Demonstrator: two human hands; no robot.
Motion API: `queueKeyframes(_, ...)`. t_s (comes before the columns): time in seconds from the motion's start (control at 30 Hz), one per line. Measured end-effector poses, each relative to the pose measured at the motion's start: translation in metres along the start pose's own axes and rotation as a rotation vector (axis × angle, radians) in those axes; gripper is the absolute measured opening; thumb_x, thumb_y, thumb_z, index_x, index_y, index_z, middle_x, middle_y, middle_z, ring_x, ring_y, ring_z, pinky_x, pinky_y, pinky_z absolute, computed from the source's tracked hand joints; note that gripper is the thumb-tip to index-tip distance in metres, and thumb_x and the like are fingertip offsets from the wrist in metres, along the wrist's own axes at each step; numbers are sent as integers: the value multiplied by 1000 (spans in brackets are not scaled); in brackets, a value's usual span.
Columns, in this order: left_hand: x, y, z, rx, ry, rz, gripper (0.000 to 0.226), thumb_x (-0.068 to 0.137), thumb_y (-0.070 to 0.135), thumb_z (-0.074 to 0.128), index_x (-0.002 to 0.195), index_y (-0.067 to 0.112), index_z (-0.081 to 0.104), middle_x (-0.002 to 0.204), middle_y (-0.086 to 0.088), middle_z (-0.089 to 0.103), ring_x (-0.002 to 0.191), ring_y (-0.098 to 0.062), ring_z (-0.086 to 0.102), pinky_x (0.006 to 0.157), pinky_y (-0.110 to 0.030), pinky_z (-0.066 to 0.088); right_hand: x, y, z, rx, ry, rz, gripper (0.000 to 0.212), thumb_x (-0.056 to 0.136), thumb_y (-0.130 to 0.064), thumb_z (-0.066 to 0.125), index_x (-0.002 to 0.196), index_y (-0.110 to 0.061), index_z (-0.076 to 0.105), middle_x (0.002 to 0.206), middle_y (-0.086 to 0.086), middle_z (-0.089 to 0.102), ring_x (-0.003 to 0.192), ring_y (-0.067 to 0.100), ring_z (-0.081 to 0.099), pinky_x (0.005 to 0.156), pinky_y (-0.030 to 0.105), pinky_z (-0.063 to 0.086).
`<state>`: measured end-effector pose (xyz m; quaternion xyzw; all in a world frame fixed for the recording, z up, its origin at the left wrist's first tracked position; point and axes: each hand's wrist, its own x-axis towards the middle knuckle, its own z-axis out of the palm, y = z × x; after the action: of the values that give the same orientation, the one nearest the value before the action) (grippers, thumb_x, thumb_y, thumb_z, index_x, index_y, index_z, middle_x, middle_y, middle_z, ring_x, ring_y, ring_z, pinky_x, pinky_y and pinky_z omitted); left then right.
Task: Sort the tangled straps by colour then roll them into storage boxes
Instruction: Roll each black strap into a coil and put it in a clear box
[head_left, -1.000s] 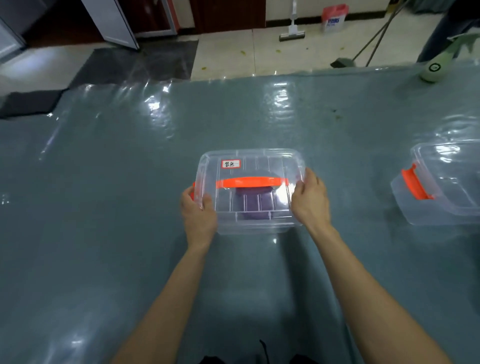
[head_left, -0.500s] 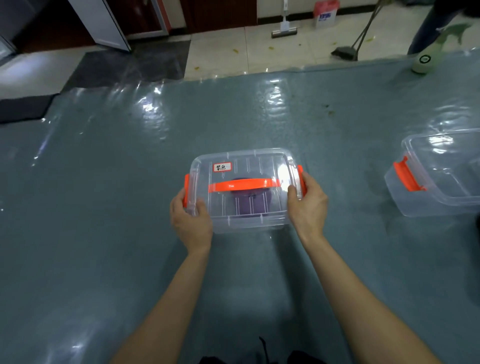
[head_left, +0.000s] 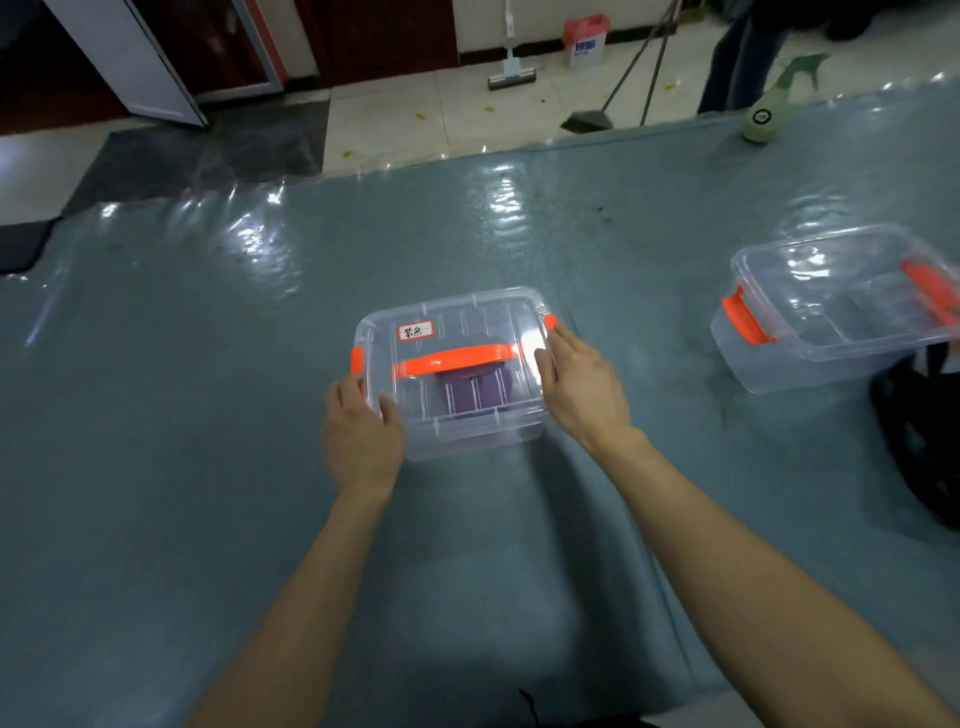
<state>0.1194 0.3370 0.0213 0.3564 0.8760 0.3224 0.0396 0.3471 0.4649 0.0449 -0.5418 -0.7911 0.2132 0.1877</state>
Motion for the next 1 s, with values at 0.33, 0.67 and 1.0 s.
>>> queueKeyframes(0.33, -115, 95, 43, 309, -277, 834, 38, 98, 25, 68, 130, 5, 68, 145, -23, 64, 137, -43, 57, 119, -58, 41, -131, 112, -50, -506, -218, 73, 29, 102, -27, 50, 122, -15, 69, 127, 6, 68, 122, 32, 63, 106, 41, 42)
queueKeyframes(0.67, -214, 216, 184, 409, -531, 1011, 51, 90, 28, 75, 135, 6, 68, 152, -24, 60, 141, -42, 58, 119, -55, 44, -159, 281, -133, -525, -138, 240, 24, 101, -25, 52, 114, -13, 69, 117, 9, 68, 119, 33, 62, 100, 43, 43)
queueKeyframes(1.0, -311, 266, 273, 599, -685, 620, 61, 108, 43, 54, 164, 19, 44, 165, -16, 43, 154, -37, 40, 119, -47, 39, -113, 441, -224, -480, -81, 330, 92, 92, -58, 73, 162, -11, 36, 160, 23, 42, 152, 41, 38, 115, 54, 44)
